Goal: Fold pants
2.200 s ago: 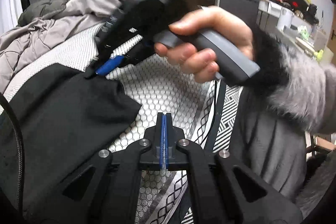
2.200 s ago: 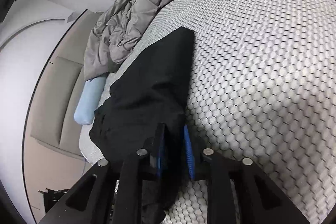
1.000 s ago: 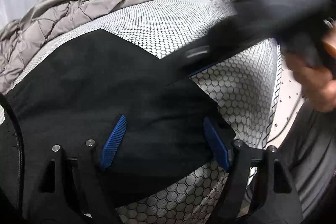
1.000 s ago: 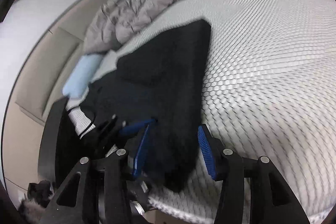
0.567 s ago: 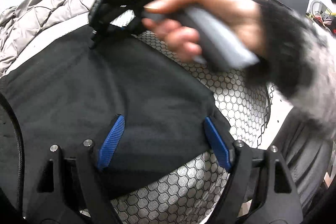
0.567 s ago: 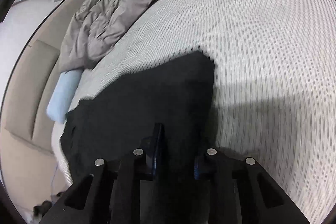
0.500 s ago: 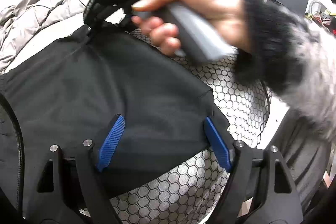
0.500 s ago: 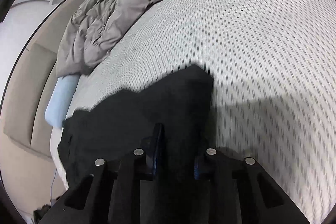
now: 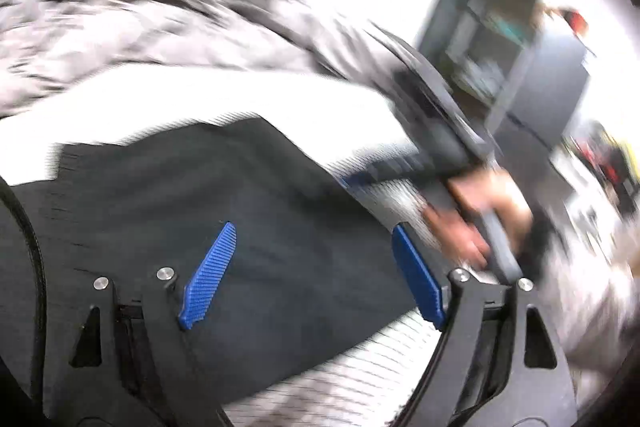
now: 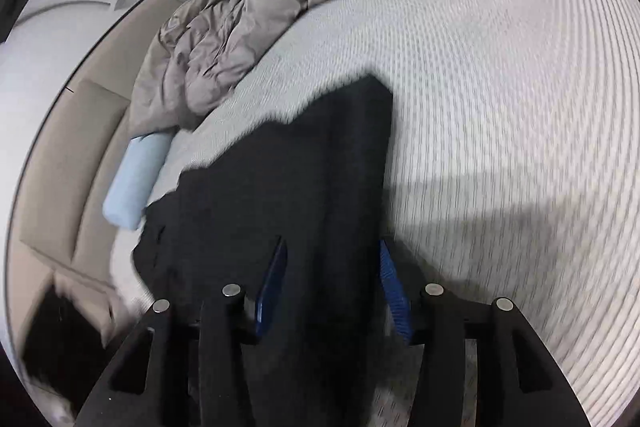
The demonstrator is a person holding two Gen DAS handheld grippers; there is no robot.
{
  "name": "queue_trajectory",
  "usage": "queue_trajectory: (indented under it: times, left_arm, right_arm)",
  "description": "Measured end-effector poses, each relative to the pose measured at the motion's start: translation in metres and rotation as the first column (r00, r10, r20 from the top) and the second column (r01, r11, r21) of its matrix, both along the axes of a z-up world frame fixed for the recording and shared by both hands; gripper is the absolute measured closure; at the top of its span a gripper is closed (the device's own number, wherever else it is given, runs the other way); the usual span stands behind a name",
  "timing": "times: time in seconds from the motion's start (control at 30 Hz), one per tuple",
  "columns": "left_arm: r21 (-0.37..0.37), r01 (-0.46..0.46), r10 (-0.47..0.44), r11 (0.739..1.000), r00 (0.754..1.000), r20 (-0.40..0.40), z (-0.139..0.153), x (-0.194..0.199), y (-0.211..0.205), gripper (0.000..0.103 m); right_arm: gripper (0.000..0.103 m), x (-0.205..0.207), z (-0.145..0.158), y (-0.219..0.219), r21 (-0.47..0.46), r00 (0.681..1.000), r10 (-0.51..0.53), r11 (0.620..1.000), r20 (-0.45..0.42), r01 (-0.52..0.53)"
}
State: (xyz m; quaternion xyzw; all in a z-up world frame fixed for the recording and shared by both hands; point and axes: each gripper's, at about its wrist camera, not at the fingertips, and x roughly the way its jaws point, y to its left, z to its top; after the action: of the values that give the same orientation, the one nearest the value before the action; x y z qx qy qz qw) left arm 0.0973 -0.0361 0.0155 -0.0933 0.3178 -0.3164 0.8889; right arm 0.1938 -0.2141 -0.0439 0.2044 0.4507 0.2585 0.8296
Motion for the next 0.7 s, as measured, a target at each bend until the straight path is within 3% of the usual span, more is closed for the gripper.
queue_trajectory:
  times: [0.1,0.17,0.3,0.4,0.47,0.53,0.63,0.7]
  left_arm:
    - [-0.036,-0.153,0.151,0.988,0.987,-0.048,-0.004,0.016,0.039,0.024]
    - [-0.086,-0.234,0.223,0.968,0.967,-0.125,-0.015,0.027,0.064,0.024]
    - [-0.095,-0.28,0.26,0.955,0.948,-0.186,-0.031,0.047,0.087,0.024]
    - [-0.057,-0.299,0.284,0.953,0.942,-0.181,-0.036,0.047,0.086,0.024]
    - [0.001,-0.296,0.293,0.955,0.944,-0.15,-0.039,0.048,0.079,0.024]
    - [0.074,-0.274,0.28,0.959,0.956,-0.083,-0.032,0.05,0.058,0.024]
    - [0.192,-0.183,0.189,0.964,0.982,-0.017,-0.032,0.048,0.02,0.024]
    - [0.247,-0.107,0.118,0.963,0.993,-0.031,-0.038,0.051,-0.001,0.024]
  right_arm:
    - [0.062,-0.019,-0.02,0.011,0.007,0.999,0.026,1.0,-0.029,-0.026]
    - [0.083,-0.023,-0.024,0.012,-0.007,0.999,0.023,1.0,-0.027,-0.023]
    - [0.088,-0.003,-0.006,0.007,0.003,0.999,-0.019,1.0,0.026,0.019]
    - [0.084,0.018,0.002,0.008,-0.135,0.997,-0.065,0.988,0.045,0.07]
    - [0.081,0.014,0.009,0.011,-0.17,0.995,-0.076,0.982,0.064,0.086]
    - [0.074,-0.006,0.024,0.014,-0.226,0.984,-0.095,0.966,0.148,0.127]
    - [0.055,-0.048,0.046,0.015,-0.267,0.944,-0.048,0.953,0.326,0.14]
    - [0.053,-0.062,0.047,0.024,-0.271,0.94,0.024,0.96,0.34,0.073]
